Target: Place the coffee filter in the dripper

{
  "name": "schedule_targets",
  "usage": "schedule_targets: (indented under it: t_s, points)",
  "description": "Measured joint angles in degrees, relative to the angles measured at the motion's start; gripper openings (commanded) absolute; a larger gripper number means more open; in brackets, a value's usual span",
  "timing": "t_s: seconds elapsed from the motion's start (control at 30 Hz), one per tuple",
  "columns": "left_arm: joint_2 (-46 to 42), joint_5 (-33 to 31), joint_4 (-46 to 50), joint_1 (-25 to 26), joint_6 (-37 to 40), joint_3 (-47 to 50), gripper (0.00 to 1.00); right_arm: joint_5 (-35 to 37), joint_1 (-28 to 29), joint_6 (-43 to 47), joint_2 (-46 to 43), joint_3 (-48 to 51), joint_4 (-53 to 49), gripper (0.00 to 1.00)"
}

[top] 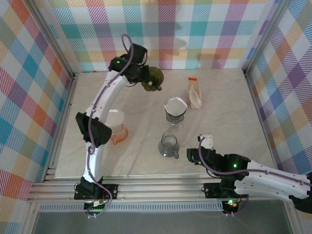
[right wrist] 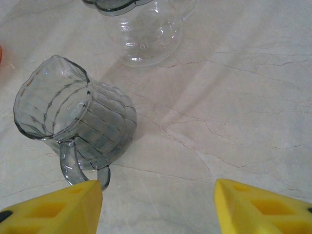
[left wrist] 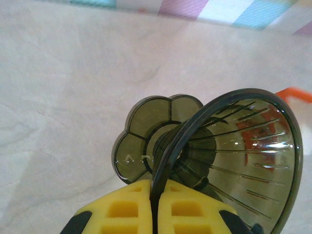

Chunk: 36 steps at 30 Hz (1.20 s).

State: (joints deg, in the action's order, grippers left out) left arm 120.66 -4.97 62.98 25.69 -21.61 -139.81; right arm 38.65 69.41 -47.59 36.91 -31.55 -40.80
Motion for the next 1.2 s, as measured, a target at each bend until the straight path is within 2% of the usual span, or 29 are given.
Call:
schedule_targets:
  t_s: [0.2,0.47,0.57,0.73,0.87,0.97,1.2]
  points:
    - [-9.4,4.6,-0.1,-0.1,0.0,1.7,0.00,1.5,0.0,0.0,0.0,0.0,0.0,0.62]
    - [-27.2,14.9,-2.5,1.4,-1.5,24.0,0.00,2.3,0.0,0.0,0.0,0.0,-0.1,0.62]
    - [-33.1,17.2,-3.8,3.9,-2.4,32.0,0.00,2.5,0.0,0.0,0.0,0.1,-0.2,0.62]
    - [-41.0,18.1,-6.4,11.7,-4.3,44.0,0.00,2.6,0.0,-0.5,0.0,0.3,-0.5,0.62]
    - [-43.7,18.3,-9.7,17.7,-6.5,53.2,0.00,2.8,0.0,-1.3,-0.1,0.4,-1.2,0.62]
    - [-43.1,19.1,-12.3,20.2,-8.1,58.3,0.00,3.0,0.0,-1.6,-1.1,0.4,-2.2,0.62]
    - [-38.5,18.8,-17.3,21.4,-9.3,61.0,0.00,3.0,0.0,-2.8,-2.6,0.4,-4.4,0.62]
